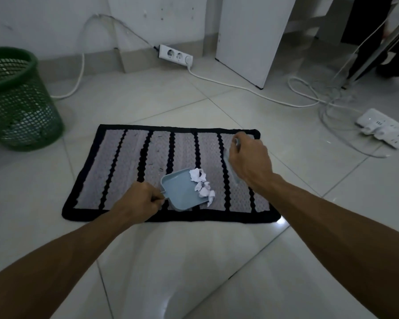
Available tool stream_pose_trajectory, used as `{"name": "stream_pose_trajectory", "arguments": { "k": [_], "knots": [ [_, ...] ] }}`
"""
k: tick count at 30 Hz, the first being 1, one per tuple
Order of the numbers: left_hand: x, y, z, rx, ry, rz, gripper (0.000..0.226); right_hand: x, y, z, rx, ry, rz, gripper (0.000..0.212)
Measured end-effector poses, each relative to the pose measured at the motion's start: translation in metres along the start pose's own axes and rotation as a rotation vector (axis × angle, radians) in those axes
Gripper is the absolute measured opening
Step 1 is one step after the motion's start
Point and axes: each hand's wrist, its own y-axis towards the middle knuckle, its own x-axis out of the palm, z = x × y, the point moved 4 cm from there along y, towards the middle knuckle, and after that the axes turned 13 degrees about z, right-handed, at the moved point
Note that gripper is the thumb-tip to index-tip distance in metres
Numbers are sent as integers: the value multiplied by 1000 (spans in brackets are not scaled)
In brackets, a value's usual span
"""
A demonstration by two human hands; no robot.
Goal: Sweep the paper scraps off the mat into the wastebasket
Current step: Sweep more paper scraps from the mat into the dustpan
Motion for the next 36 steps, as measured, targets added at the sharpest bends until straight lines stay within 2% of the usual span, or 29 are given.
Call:
{"name": "stream_pose_trajectory", "arguments": {
  "k": [3,7,15,20,22,25,28,31,36],
  "knots": [
    [1,-2,-2,9,2,-16,15,8,-7,7,-66,-55,-79,16],
    [1,1,-6,-4,21,-27,17,23,-28,-12,-212,14,-198,19],
    [-11,-6,-10,-27,-8,-59,7,22,-5,-14,-171,99,-133,21],
    [-13,-10,-11,4,42,-50,14,41,-29,-43,-344,172,-296,16],
    [-13,-9,-9,6,46,-46,12,40,-37,-52,-386,201,-299,15],
    [-11,-9,-13,12,58,-54,13,24,-33,-45,-301,204,-220,18],
    [-10,-8,-18,54,44,-60,12,5,-28,-21,-230,81,-126,18],
    [-11,-8,-17,120,58,-62,13,2,-42,-14,-204,-9,-154,18],
    [-11,-12,-10,162,93,-50,17,25,-63,-56,-197,102,-220,19]
  ]
}}
